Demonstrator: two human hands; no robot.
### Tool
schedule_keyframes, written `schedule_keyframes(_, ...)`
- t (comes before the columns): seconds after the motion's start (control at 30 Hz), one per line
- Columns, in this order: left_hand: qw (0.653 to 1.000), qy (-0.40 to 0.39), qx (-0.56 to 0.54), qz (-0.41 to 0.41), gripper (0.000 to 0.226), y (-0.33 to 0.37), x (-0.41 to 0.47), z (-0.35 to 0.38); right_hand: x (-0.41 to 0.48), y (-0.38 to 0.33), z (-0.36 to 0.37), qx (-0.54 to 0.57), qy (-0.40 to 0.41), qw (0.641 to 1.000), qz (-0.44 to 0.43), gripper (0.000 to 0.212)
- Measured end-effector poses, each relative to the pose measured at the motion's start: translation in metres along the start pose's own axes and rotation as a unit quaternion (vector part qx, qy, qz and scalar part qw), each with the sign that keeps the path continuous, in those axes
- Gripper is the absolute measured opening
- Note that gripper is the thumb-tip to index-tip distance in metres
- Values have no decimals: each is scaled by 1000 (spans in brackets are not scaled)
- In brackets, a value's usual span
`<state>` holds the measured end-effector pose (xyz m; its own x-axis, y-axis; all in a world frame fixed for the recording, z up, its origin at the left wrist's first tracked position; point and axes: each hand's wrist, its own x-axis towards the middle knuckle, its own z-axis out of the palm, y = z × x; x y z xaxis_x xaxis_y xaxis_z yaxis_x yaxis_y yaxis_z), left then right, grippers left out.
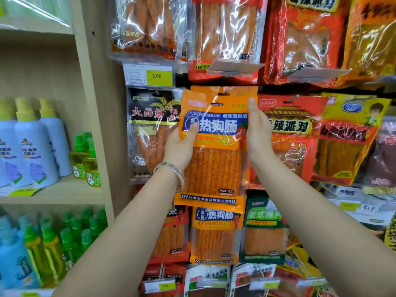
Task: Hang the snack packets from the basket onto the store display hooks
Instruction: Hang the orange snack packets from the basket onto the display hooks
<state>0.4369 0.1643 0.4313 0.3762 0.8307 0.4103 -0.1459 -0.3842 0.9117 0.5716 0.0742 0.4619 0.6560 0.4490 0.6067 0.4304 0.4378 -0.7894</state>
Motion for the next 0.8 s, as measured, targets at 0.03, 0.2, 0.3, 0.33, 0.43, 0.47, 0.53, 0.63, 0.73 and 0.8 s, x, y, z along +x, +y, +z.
schedule_keyframes(0.03, 1000, 0, 14, 20, 42, 5, 1, 1, 3, 0, -1, -26, 5, 999, -18, 32)
schedule_keyframes(0.2, 975, 0, 95, 203, 71, 33, 18, 6, 24, -1, -8, -52, 43, 994, -90, 34)
schedule_keyframes(0.3, 940, -3, 200, 277, 81, 51, 24, 14, 33, -5, -10, -78, 55, 990, -107, 40)
schedule_keyframes(0.33, 934, -8, 212, 287, 81, 55, 26, 16, 37, -6, -10, -85, 58, 988, -112, 41)
schedule_keyframes(0.43, 935, -18, 202, 290, 80, 62, 30, 21, 46, -5, -11, -114, 65, 985, -110, 42)
schedule_keyframes(0.47, 937, -18, 196, 289, 80, 61, 31, 22, 49, -3, -11, -126, 62, 985, -102, 41)
schedule_keyframes(0.53, 940, -26, 179, 288, 81, 55, 31, 21, 54, 1, -12, -145, 62, 983, -91, 40)
schedule_keyframes(0.63, 937, -35, 184, 296, 82, 41, 32, 22, 54, 11, -13, -164, 76, 979, -98, 37)
schedule_keyframes(0.73, 931, -59, 224, 283, 84, 18, 33, 27, 48, 23, -13, -156, 80, 979, -108, 22)
schedule_keyframes(0.8, 912, -71, 301, 270, 84, -5, 32, 31, 42, 34, -15, -204, 75, 968, -122, 51)
